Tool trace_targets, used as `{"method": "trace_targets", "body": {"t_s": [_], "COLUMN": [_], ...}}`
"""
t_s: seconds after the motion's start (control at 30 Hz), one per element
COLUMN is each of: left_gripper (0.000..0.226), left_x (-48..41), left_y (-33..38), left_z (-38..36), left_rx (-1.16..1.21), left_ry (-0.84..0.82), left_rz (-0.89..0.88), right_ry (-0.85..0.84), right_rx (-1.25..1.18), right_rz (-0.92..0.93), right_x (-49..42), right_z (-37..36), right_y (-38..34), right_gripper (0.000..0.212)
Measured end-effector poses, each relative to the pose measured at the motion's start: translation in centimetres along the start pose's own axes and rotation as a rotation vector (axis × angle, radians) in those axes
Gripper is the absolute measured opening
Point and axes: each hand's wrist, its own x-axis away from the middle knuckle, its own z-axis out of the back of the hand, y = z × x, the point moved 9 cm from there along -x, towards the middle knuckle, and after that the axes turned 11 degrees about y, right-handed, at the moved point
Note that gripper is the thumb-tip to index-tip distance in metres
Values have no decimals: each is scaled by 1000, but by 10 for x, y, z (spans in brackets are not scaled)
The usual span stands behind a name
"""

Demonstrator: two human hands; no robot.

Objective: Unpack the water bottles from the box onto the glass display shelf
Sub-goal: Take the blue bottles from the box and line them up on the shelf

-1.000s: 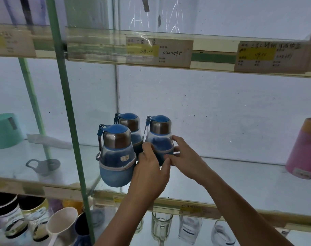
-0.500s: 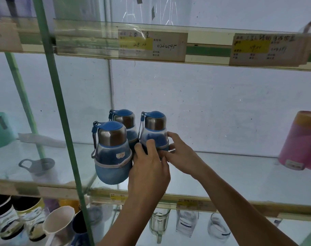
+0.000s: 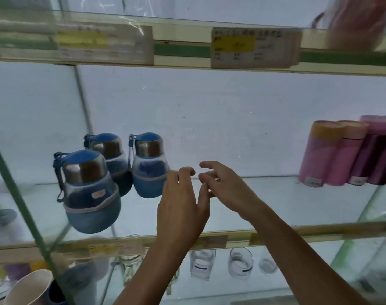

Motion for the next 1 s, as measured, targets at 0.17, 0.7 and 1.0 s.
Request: {"method": "trace_targets", "body": {"t_s": [0.17,0.7,1.0], "left_gripper": [48,41,37], "left_x": [9,92,167], "left_y": [44,230,316], "left_z": [-43,-167,-214], "left_rx": [137,477,614], "left_ry": [-121,-386,-519], "left_rz": [-11,-188,-292], "right_ry": [119,460,578], "right_rx": [-43,-71,-66], "right_rz": [-29,-178,-299], "right_x": [14,112,185], "right_z": [72,290,371], "right_y": [25,142,205], "right_gripper": [34,25,24]}}
